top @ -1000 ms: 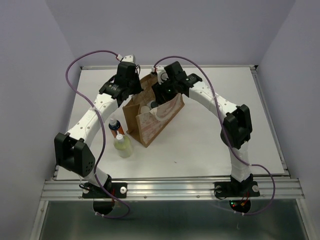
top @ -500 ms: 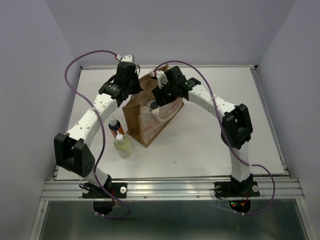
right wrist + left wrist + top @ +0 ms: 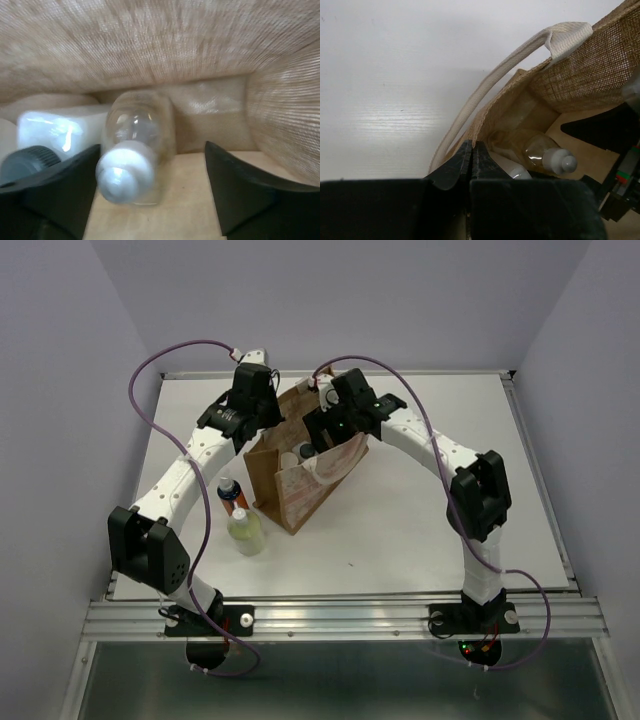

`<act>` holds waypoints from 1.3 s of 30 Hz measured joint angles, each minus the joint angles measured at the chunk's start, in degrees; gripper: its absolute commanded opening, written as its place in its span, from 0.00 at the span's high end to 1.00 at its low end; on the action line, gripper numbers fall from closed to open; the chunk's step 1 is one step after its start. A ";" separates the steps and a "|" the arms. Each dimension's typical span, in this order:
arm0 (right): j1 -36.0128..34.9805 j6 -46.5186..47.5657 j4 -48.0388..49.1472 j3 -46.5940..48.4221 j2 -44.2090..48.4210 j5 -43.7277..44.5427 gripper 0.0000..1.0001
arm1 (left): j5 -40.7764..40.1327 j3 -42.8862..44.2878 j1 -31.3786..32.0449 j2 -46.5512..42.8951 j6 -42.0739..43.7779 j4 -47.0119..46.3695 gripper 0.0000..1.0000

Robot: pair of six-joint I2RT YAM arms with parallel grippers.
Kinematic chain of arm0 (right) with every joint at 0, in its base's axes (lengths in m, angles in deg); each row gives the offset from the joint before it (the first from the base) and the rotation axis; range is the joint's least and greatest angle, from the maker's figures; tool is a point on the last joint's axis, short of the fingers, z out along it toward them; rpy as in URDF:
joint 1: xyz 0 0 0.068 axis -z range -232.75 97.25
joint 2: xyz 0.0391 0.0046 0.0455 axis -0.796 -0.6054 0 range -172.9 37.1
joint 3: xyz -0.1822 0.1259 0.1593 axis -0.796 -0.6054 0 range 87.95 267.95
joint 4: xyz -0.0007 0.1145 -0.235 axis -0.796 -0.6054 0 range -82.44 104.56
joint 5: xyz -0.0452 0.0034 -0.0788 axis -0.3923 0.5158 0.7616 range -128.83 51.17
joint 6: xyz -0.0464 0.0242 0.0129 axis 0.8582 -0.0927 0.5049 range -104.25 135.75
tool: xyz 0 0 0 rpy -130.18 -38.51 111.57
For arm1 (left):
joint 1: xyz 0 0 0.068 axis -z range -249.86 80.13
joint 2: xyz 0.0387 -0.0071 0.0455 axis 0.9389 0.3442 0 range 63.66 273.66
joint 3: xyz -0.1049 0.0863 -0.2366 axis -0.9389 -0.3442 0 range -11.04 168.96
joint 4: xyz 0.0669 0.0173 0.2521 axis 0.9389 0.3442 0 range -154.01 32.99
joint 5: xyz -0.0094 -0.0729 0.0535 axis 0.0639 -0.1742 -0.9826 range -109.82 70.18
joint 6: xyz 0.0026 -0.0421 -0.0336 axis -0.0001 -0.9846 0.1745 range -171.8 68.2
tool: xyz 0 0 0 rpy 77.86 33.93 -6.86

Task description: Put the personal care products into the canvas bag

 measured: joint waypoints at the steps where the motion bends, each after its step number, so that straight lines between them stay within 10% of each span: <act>1: 0.00 -0.13 0.00 0.31 0.26 0.35 0.00 | 0.00 0.00 0.00 0.00 0.00 0.00 1.00; 21: -1.99 0.00 1.38 4.83 16.41 -9.38 0.00 | -0.96 0.00 0.02 0.00 -0.42 0.39 1.00; 39: -27.74 10.51 10.93 -18.32 20.09 -9.05 0.00 | -1.33 -0.37 0.02 -0.11 -0.98 0.28 1.00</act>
